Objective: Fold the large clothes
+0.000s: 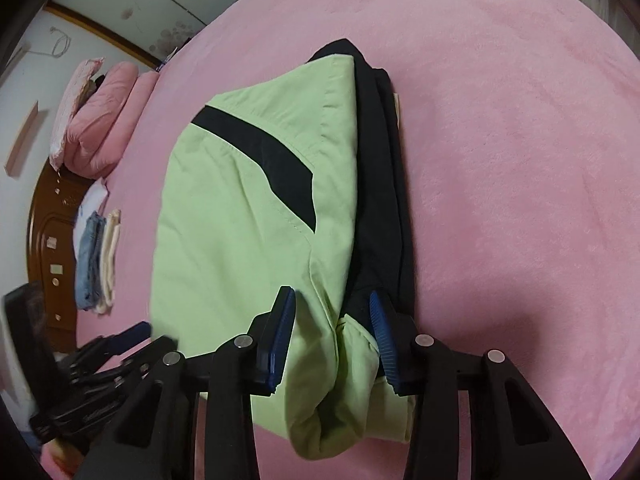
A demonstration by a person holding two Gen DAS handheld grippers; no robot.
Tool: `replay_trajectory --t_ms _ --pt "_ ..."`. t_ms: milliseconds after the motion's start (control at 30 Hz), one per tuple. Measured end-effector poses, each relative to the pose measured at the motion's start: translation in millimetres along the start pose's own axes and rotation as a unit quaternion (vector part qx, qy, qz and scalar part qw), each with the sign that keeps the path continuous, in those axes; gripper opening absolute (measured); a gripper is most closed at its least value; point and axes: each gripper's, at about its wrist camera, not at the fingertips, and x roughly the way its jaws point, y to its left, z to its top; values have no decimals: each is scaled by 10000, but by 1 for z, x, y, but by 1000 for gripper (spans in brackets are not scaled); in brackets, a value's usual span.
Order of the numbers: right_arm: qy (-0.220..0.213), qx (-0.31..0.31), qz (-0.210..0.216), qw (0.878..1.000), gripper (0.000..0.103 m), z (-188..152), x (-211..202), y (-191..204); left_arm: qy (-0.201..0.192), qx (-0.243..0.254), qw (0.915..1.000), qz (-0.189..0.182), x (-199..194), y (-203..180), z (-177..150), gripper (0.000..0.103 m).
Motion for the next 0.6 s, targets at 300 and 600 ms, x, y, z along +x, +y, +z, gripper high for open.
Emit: replay_trajectory --t_ms 300,600 --pt "167 255 204 9993 40 55 -52 33 420 245 9986 219 22 2 12 68" --pt "-392 -410 860 9947 0 64 -74 60 677 325 9970 192 23 9 19 75"
